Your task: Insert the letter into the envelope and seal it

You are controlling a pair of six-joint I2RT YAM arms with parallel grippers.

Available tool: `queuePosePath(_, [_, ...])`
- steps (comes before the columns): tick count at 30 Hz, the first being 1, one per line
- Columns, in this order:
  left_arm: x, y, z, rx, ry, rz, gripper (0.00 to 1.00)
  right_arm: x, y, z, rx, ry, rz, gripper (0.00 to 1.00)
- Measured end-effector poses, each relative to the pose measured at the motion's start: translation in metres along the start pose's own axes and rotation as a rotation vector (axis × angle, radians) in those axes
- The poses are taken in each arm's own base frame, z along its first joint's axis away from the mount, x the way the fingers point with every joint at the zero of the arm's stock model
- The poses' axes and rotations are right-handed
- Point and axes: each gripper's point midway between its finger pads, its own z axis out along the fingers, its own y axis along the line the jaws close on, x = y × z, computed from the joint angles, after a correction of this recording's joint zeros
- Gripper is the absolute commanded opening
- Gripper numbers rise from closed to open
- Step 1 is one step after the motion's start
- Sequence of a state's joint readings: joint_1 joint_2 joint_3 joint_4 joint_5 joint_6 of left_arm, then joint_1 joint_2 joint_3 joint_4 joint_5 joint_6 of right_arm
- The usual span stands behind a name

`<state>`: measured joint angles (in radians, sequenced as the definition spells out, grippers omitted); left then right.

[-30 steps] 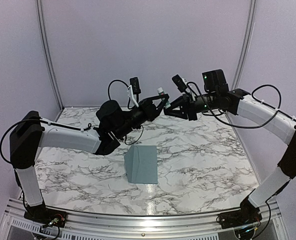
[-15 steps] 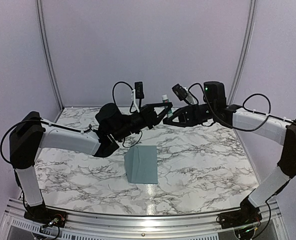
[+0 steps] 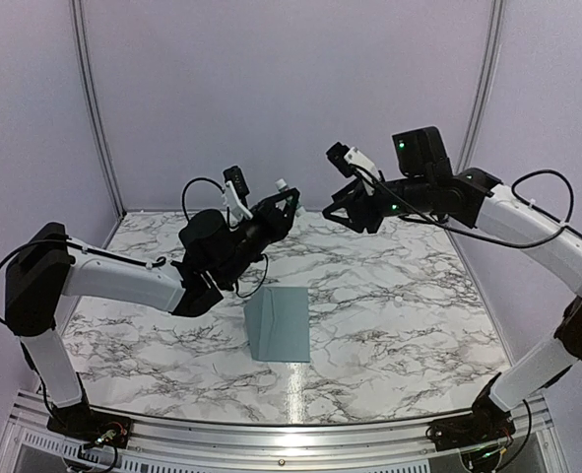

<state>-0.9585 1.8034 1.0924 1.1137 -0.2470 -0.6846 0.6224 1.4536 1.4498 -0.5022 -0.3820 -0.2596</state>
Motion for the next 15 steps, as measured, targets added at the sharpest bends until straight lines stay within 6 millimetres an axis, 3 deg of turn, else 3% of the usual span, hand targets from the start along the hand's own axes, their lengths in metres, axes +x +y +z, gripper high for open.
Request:
queuePosePath(9, [-0.012, 0.016, -0.003, -0.09, -0.087, -0.087, 0.0, -0.003, 0.037, 0.043, 0.061, 0.11, -0.199, 0.45])
queuePosePath(15, [-0.015, 0.009, -0.003, -0.058, -0.093, -0.112, 0.0, 0.0, 0.038, 0.058, 0.089, 0.144, -0.221, 0.41])
